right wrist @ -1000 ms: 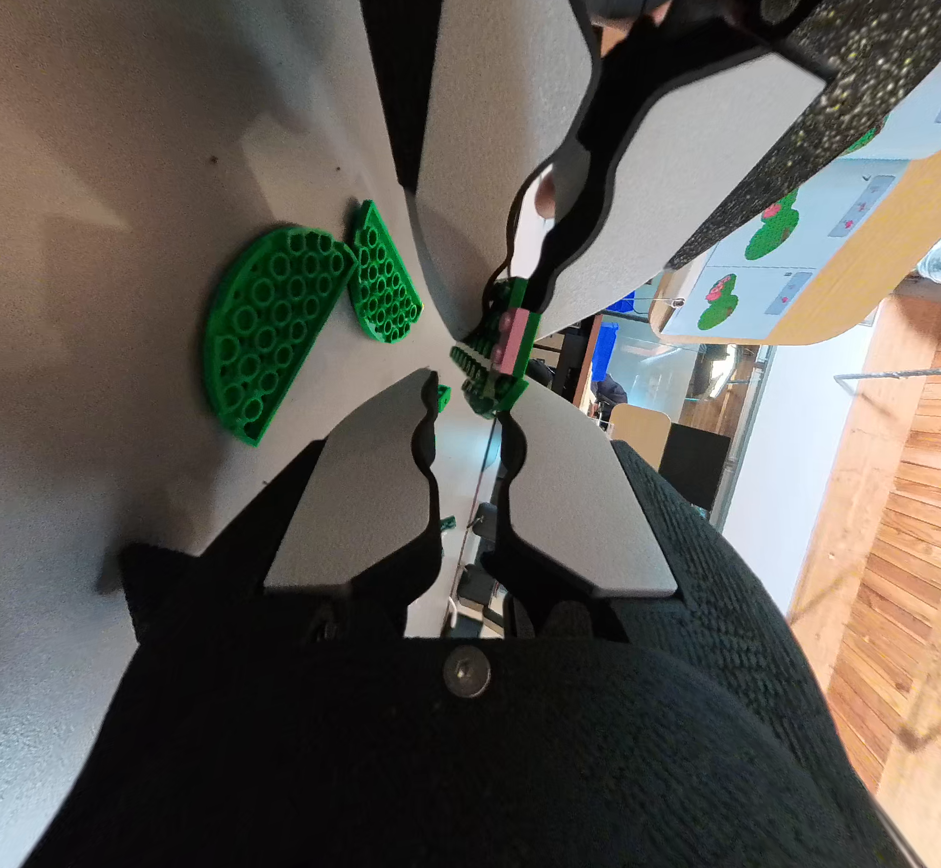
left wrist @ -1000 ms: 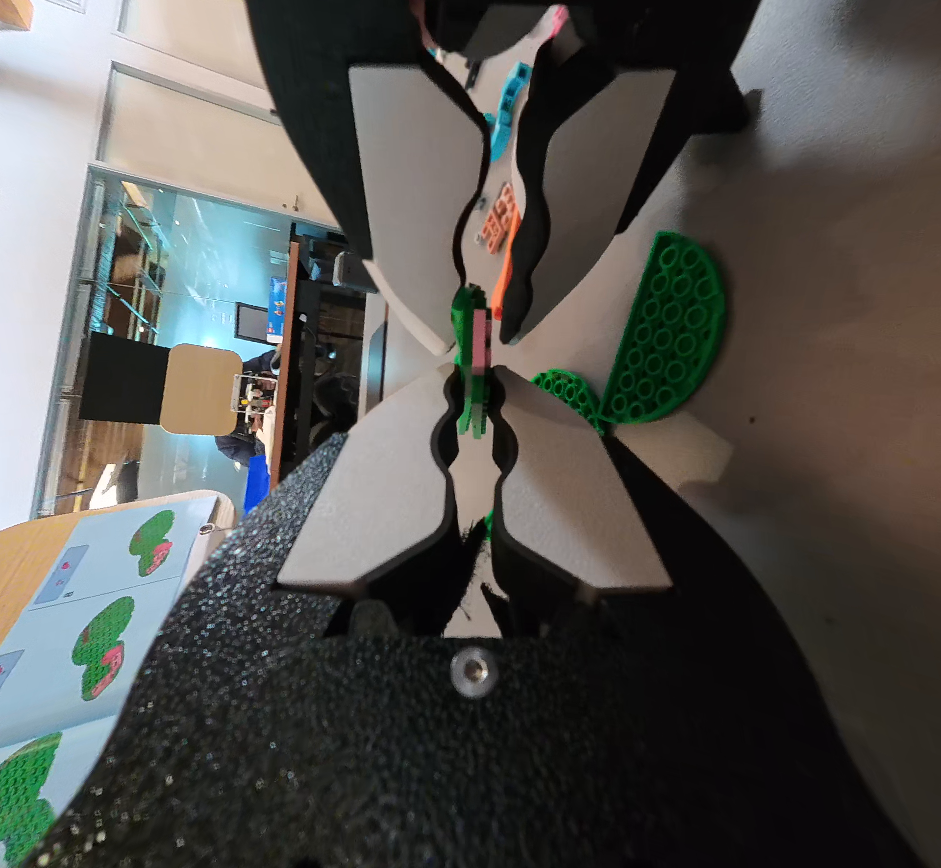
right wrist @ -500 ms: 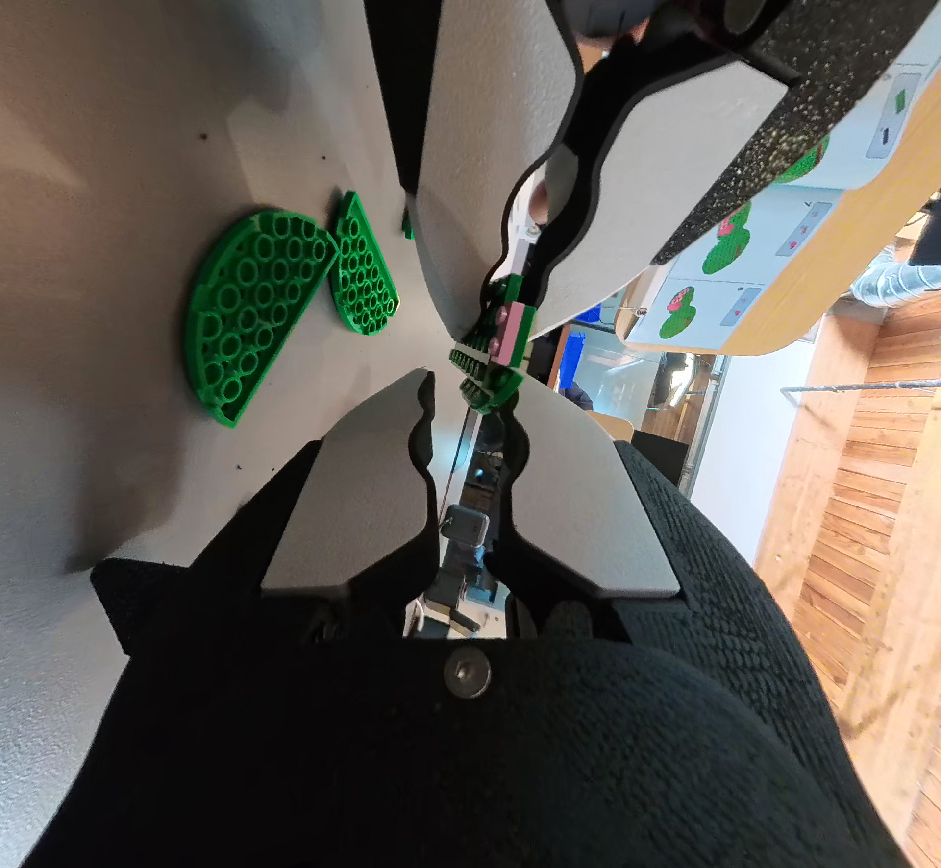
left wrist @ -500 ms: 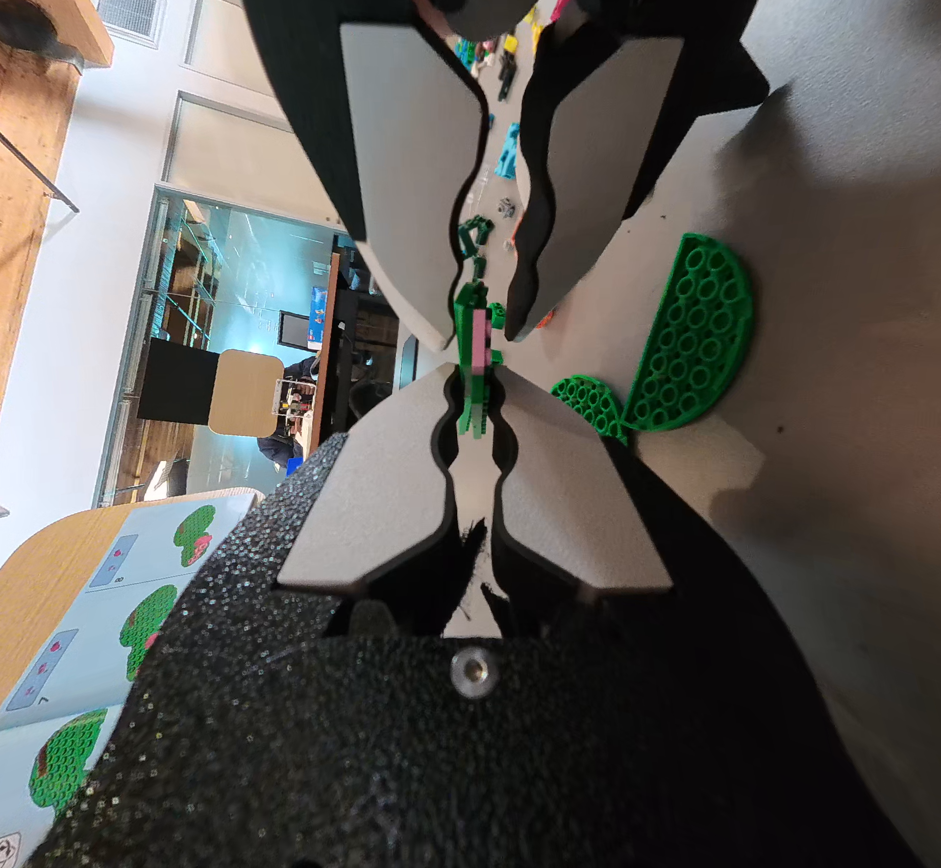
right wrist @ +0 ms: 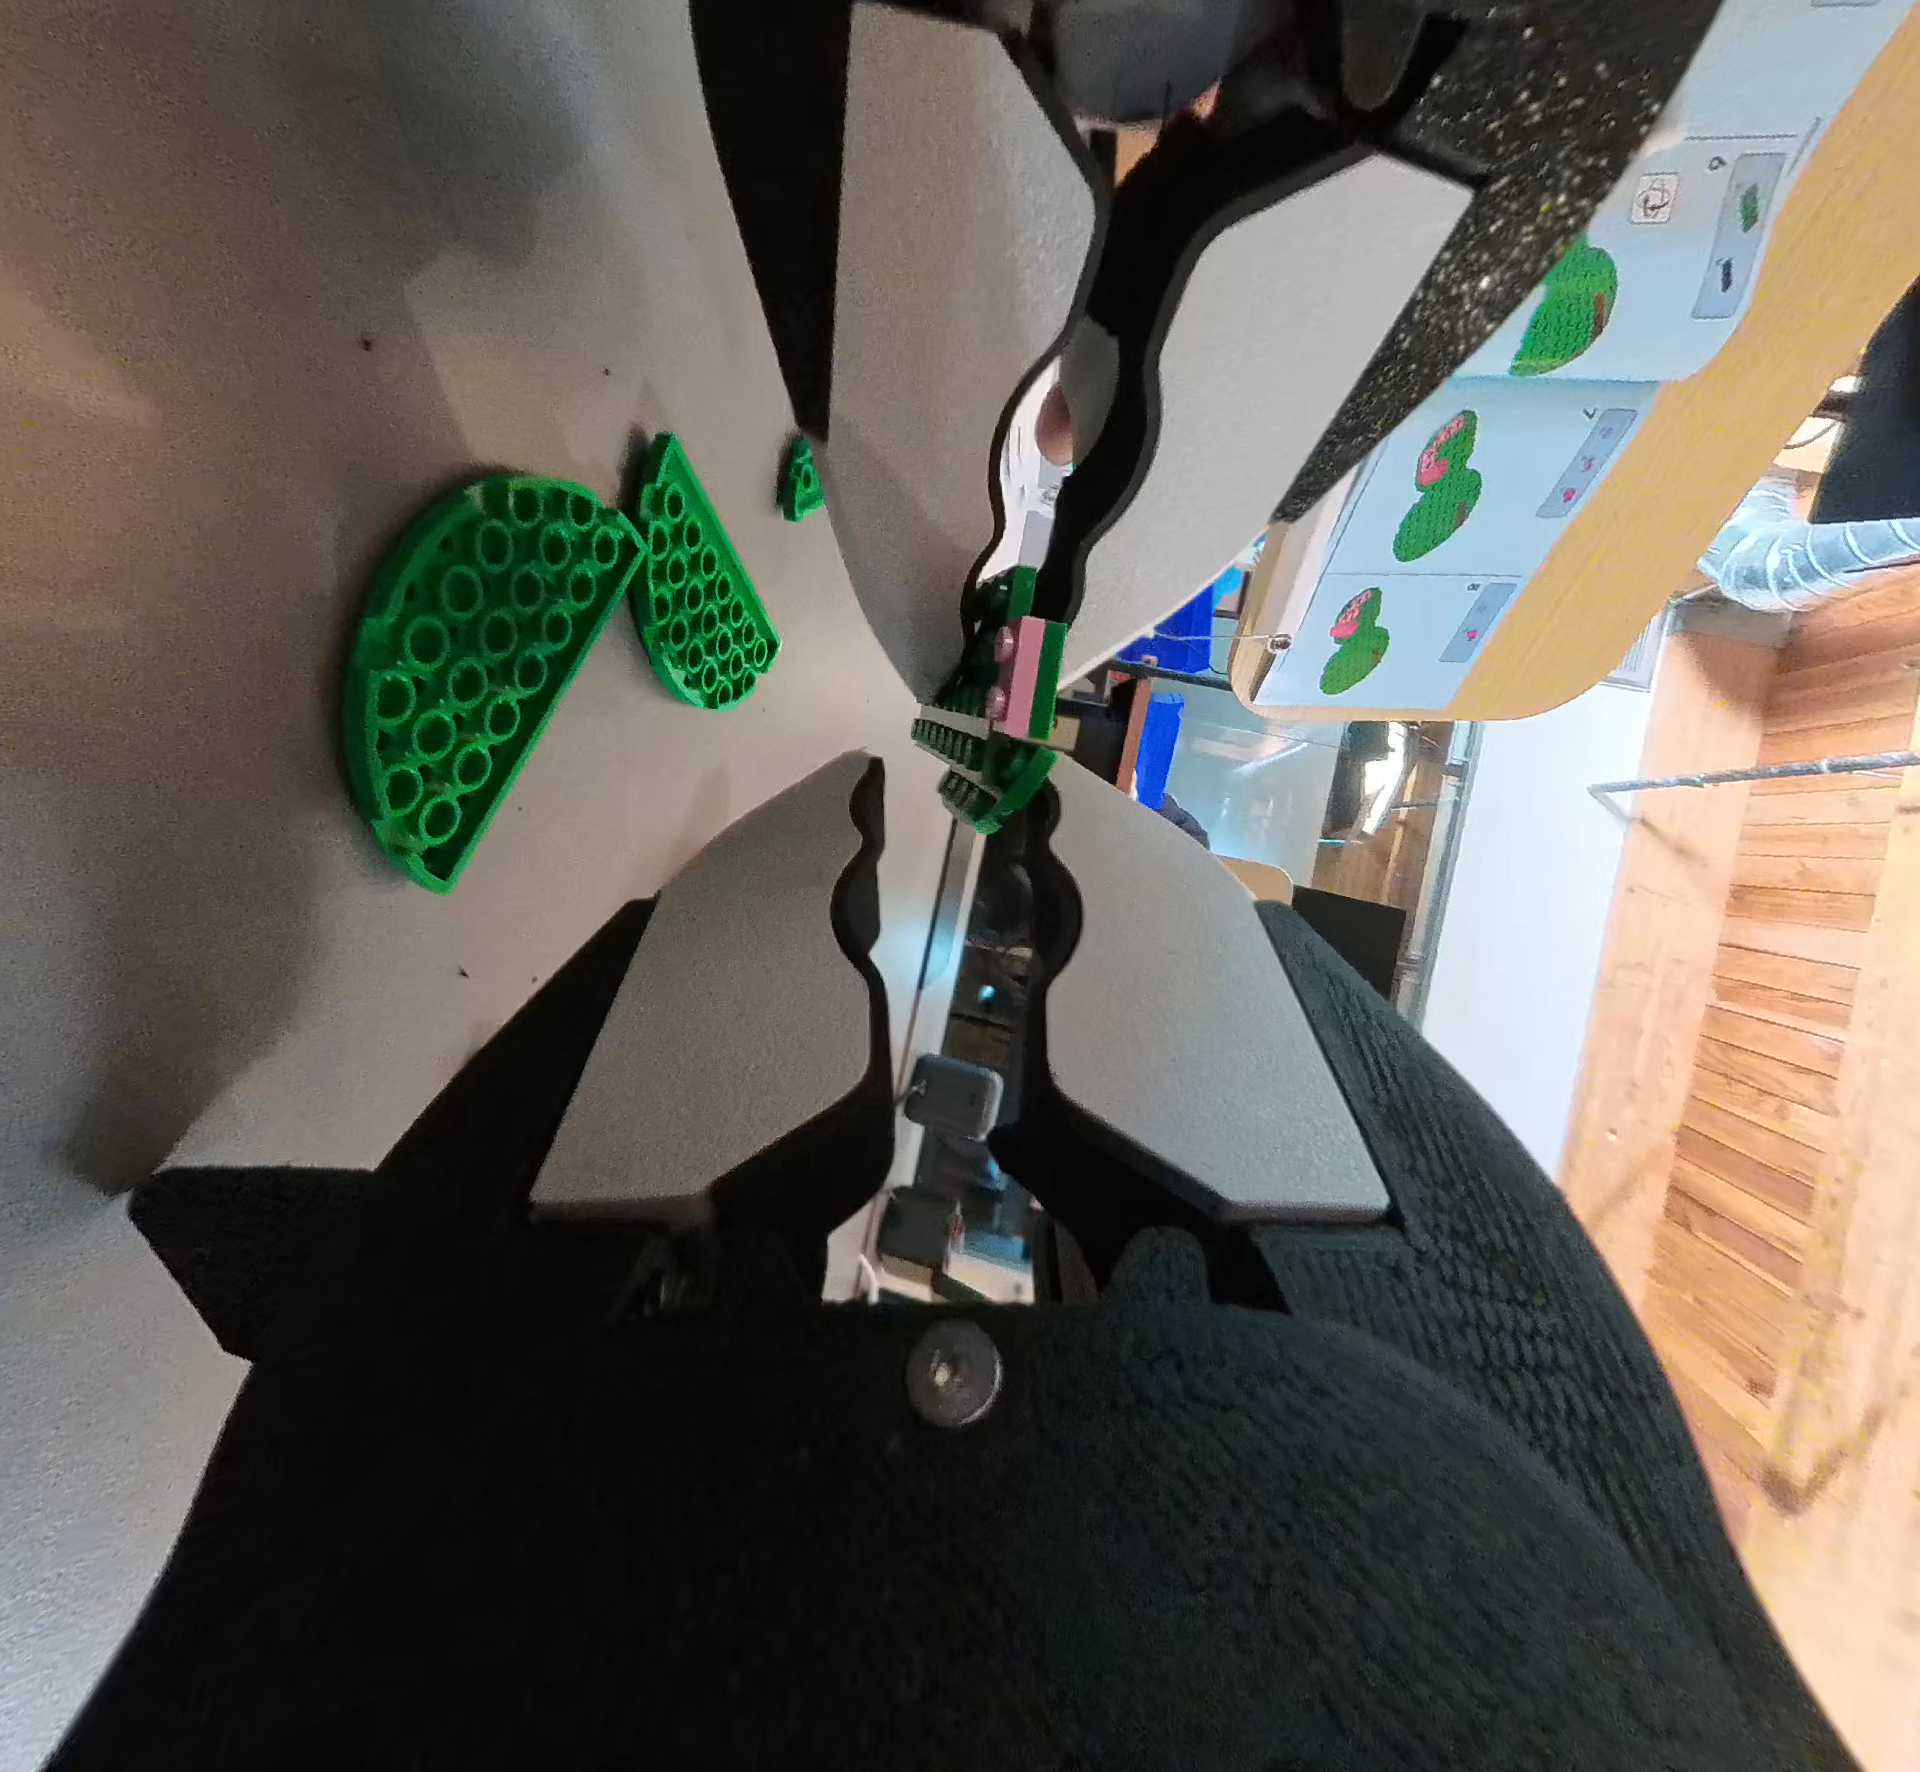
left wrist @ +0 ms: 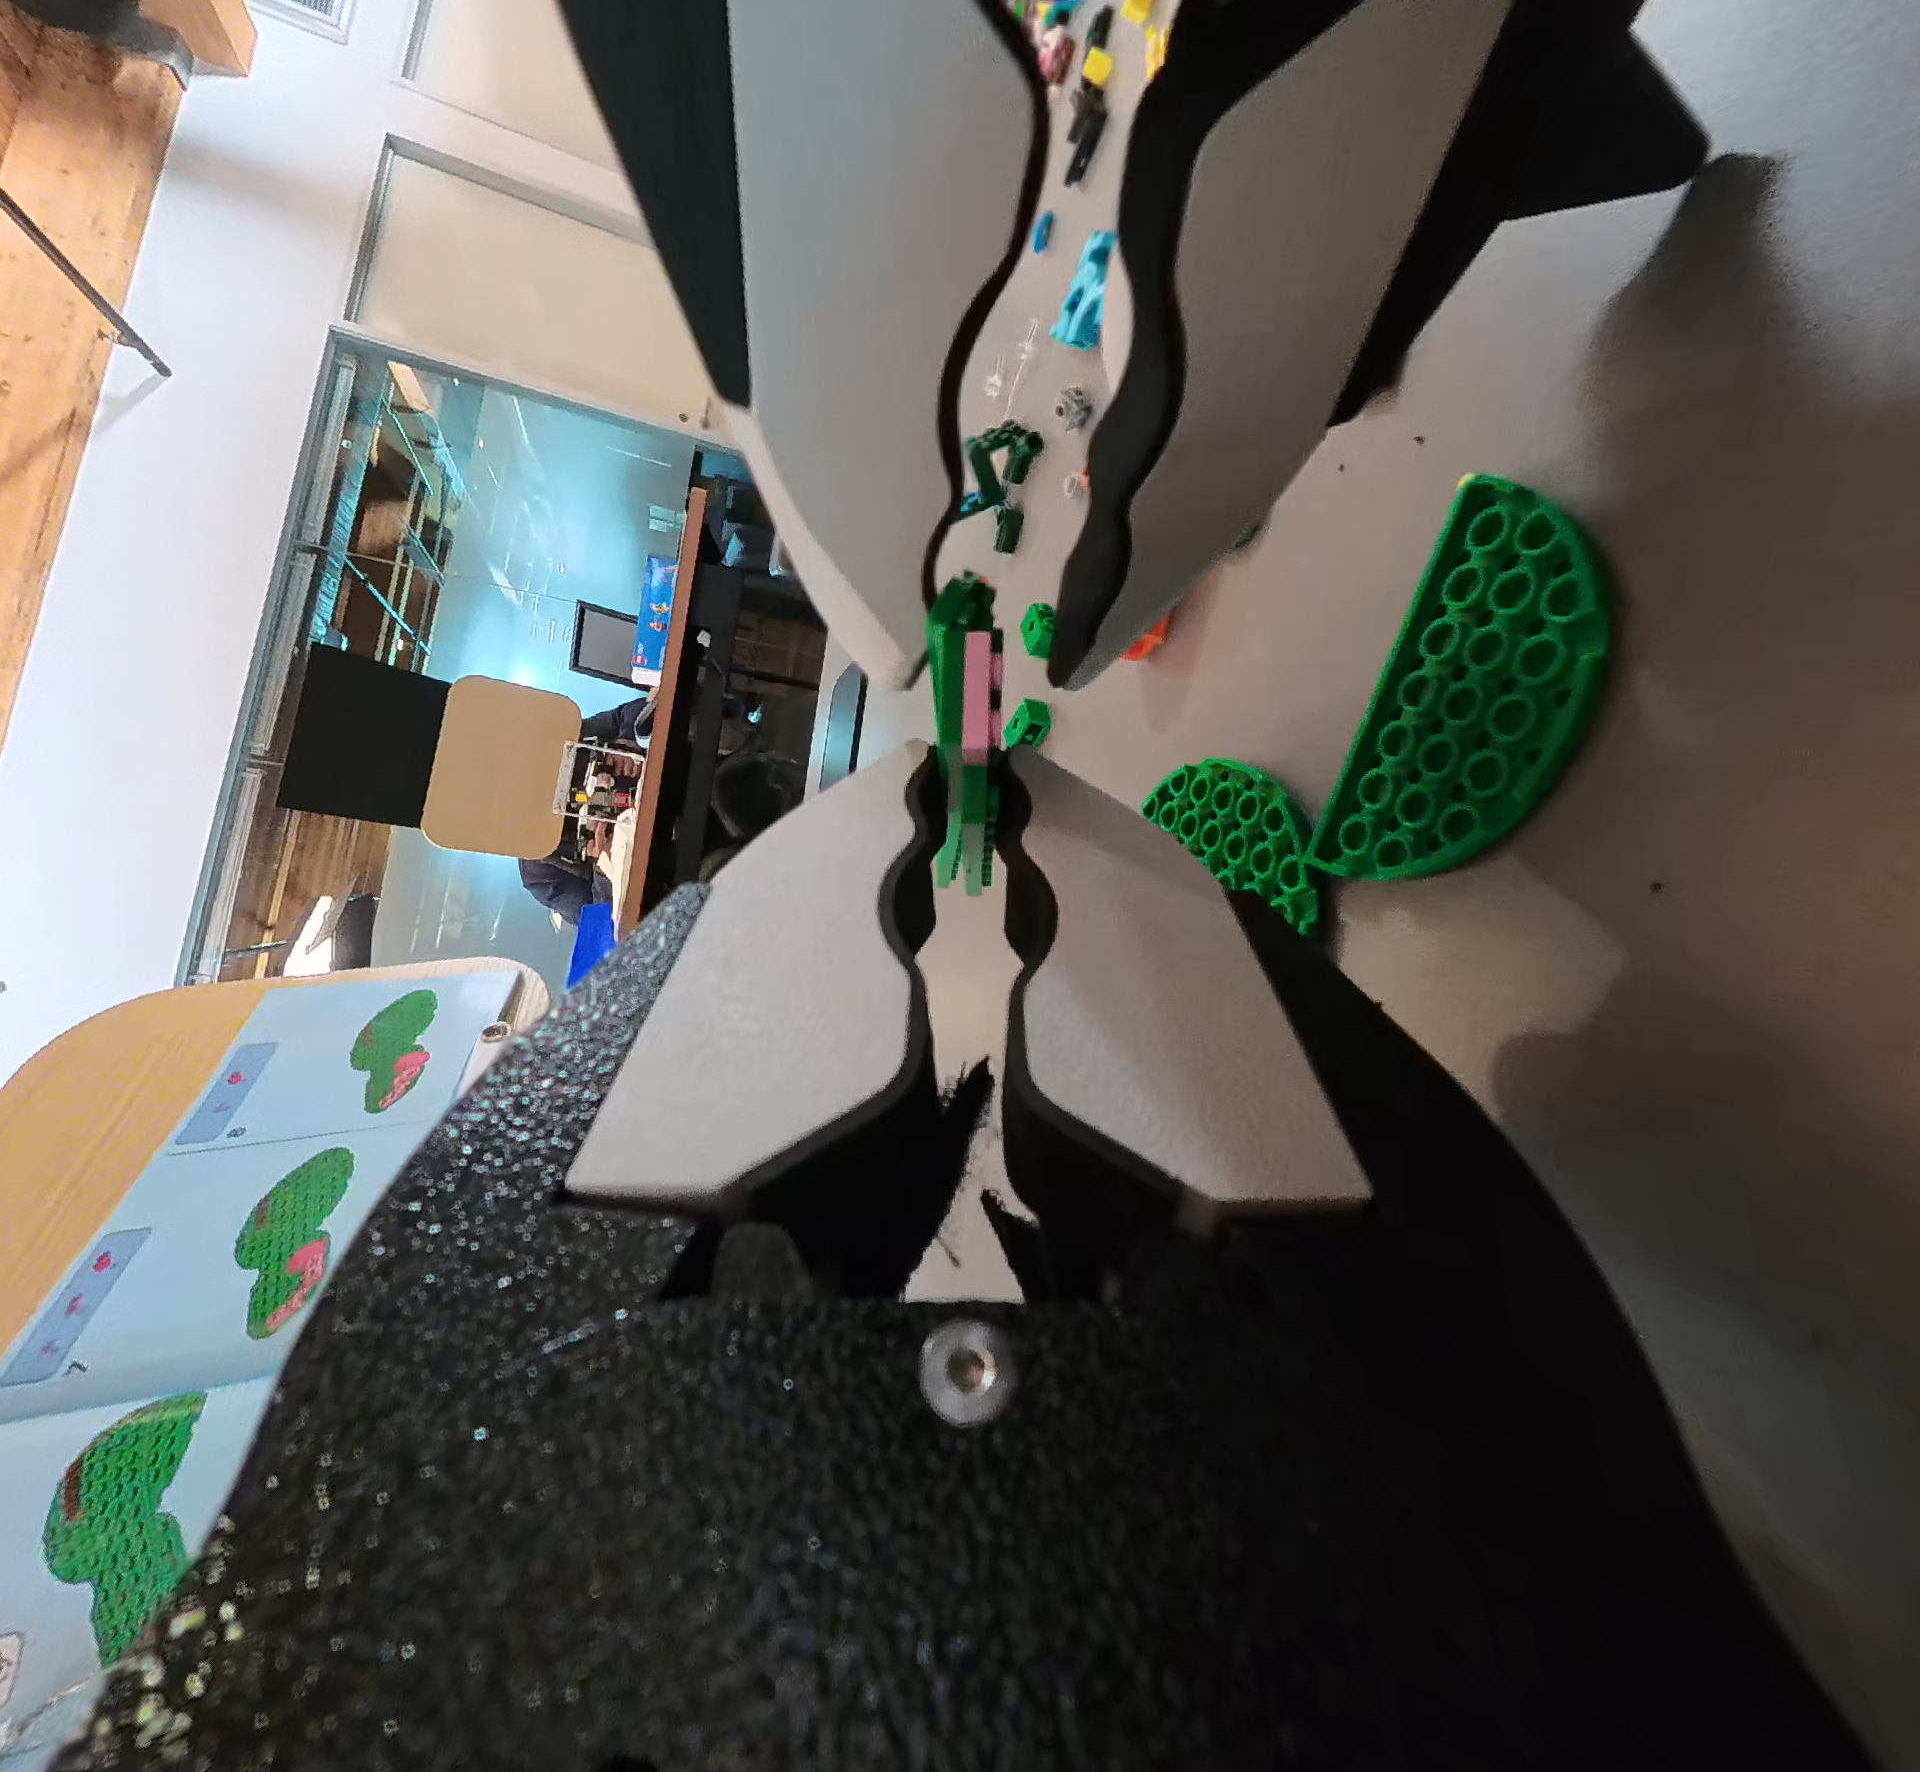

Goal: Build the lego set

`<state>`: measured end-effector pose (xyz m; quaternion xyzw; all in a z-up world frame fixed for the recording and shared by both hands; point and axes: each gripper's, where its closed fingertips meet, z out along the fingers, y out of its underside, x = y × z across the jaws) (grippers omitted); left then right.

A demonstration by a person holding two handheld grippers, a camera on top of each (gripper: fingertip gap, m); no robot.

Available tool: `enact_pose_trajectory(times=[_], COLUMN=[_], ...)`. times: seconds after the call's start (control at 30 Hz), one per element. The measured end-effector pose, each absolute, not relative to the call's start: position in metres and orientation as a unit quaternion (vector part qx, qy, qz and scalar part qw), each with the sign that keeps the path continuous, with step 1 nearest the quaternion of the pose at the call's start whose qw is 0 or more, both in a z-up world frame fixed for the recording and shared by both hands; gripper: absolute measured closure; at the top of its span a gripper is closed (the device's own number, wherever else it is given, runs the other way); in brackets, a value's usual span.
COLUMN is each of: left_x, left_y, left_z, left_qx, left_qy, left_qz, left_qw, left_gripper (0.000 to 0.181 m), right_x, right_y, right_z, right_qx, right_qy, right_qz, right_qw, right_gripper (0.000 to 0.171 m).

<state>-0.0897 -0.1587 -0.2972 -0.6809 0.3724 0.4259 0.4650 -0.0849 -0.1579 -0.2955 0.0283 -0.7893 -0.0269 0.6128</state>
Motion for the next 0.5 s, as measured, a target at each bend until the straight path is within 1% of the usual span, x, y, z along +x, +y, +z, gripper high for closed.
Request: enact_pose_trajectory(times=[0.07, 0.2, 0.5], left_x=[-0.09, -0.0883, -0.088], left_y=[-0.1588, -0.1586, -0.1594], left_z=[-0.2968, -0.2988, -0.2998], left_qx=[-0.684, -0.689, -0.675], left_qy=[0.369, 0.369, 0.387], left_qz=[0.422, 0.413, 0.437], left_qw=[0.468, 0.468, 0.452], left_gripper=[0.173, 0.173, 0.173], right_x=[-0.0848, -0.0847, -0.0841], right_y=[-0.1595, -0.1609, -0.1614], right_z=[-0.2943, -0.2916, -0.2952], right_qx=[0.027, 0.025, 0.001], right_qy=[-0.788, -0.782, -0.795], right_qz=[-0.021, -0.015, 0.004], right_qw=[0.615, 0.622, 0.606], right_gripper=[0.148, 0.158, 0.162])
